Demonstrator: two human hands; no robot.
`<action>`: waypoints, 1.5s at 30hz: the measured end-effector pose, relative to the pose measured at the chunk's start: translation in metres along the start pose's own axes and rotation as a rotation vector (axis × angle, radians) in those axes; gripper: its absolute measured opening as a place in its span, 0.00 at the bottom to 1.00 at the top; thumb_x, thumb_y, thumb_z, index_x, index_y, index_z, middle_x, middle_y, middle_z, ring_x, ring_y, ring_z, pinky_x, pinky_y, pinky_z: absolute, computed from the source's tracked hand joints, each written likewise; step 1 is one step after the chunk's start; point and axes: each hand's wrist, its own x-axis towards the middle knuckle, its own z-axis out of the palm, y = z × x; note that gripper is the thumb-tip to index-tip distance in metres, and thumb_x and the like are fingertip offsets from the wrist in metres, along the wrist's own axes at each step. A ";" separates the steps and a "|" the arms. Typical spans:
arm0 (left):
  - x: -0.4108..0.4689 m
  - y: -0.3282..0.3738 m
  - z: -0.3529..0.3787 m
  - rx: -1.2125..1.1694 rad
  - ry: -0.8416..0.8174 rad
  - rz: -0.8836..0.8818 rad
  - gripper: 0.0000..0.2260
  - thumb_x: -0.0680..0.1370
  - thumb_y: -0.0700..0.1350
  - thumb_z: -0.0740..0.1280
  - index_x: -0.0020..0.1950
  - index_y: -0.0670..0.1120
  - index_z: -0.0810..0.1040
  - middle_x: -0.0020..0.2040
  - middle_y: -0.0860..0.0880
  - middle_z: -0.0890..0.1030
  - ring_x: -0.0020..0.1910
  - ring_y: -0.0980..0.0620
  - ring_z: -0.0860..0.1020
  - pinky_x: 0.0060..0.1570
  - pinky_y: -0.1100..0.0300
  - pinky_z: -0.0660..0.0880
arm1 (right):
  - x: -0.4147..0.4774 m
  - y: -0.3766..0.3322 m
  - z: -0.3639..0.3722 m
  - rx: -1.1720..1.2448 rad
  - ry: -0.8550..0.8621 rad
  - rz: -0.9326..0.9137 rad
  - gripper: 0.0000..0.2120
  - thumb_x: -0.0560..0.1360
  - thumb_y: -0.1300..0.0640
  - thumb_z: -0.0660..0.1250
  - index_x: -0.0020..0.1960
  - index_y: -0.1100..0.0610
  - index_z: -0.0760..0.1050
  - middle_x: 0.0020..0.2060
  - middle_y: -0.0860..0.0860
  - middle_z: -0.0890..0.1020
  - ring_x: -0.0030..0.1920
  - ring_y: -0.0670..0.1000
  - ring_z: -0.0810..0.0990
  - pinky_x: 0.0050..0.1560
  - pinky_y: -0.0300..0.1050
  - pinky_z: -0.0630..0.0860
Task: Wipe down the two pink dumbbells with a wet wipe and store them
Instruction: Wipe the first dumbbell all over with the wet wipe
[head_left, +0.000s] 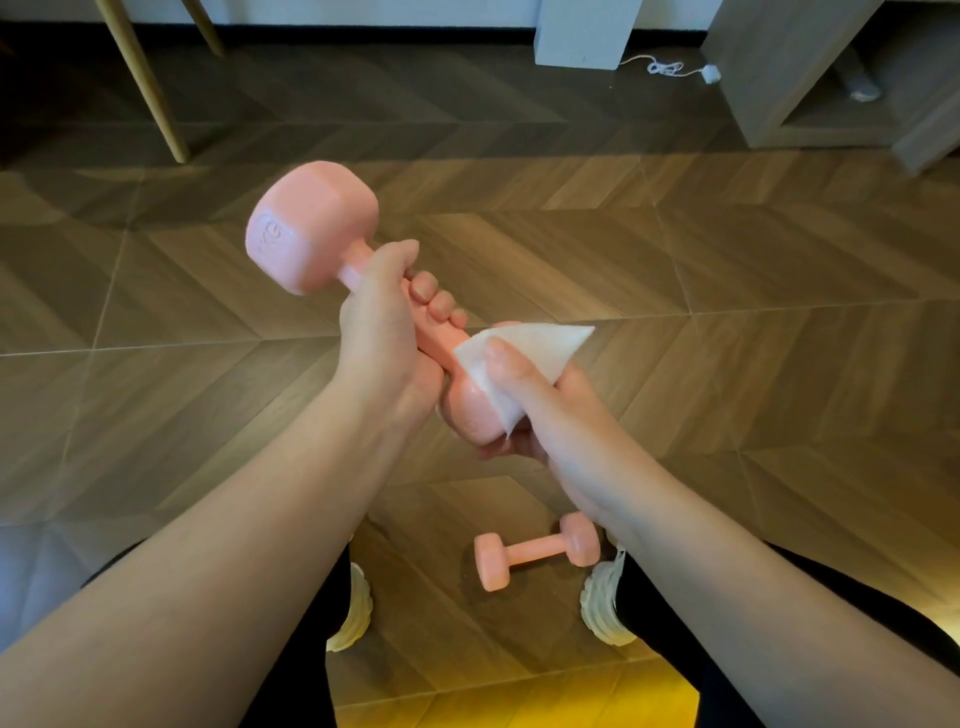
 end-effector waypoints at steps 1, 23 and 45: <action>0.001 0.001 0.001 -0.009 0.004 0.002 0.11 0.80 0.42 0.64 0.40 0.48 0.64 0.25 0.53 0.63 0.21 0.55 0.62 0.25 0.63 0.65 | 0.000 0.000 -0.002 0.028 -0.026 -0.002 0.16 0.74 0.42 0.67 0.56 0.51 0.77 0.46 0.55 0.83 0.44 0.52 0.82 0.37 0.46 0.80; -0.001 0.009 0.002 -0.105 -0.057 0.005 0.15 0.79 0.42 0.62 0.34 0.49 0.63 0.25 0.54 0.62 0.22 0.55 0.61 0.25 0.63 0.64 | -0.006 -0.012 -0.015 0.259 -0.296 0.184 0.27 0.73 0.41 0.65 0.66 0.57 0.72 0.56 0.63 0.81 0.52 0.62 0.83 0.48 0.54 0.83; 0.000 0.003 -0.005 -0.056 0.026 -0.027 0.12 0.78 0.42 0.63 0.37 0.48 0.64 0.24 0.54 0.62 0.20 0.56 0.61 0.23 0.64 0.65 | -0.002 -0.001 -0.001 -0.044 -0.073 0.024 0.23 0.70 0.45 0.72 0.62 0.49 0.71 0.51 0.55 0.82 0.50 0.53 0.83 0.47 0.54 0.83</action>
